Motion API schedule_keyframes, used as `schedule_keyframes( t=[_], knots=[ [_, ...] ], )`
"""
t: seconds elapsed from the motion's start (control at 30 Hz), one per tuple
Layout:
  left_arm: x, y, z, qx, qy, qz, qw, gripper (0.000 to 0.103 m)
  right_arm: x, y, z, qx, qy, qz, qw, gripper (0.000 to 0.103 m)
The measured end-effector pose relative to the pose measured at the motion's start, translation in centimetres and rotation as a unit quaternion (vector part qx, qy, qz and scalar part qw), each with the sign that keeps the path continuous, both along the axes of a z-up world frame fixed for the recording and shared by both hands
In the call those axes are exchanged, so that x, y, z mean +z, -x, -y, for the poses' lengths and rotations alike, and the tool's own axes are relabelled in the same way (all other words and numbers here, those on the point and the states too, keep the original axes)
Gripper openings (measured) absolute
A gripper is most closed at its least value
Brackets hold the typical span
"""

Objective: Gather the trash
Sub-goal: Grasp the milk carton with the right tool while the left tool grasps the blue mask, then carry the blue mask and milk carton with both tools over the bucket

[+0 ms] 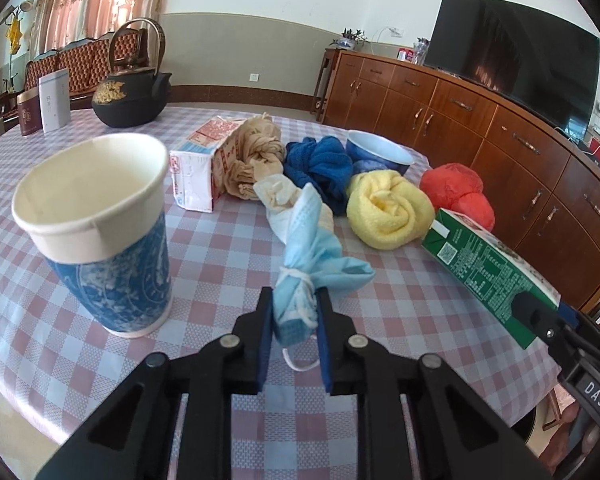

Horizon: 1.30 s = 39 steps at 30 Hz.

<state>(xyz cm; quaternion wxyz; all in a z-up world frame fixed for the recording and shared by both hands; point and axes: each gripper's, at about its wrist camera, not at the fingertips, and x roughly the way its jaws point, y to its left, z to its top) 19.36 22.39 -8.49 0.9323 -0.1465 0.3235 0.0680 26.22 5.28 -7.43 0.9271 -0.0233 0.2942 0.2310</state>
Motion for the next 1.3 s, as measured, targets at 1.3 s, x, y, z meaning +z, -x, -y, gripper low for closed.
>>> schedule_keyframes(
  t=[1.3],
  knots=[
    [4.5,6.5,14.9,-0.1,-0.053,0.027,0.9932,0.02,3.8,8.9,14.6,-0.102,0.006,0.034,0.994,0.057]
  ],
)
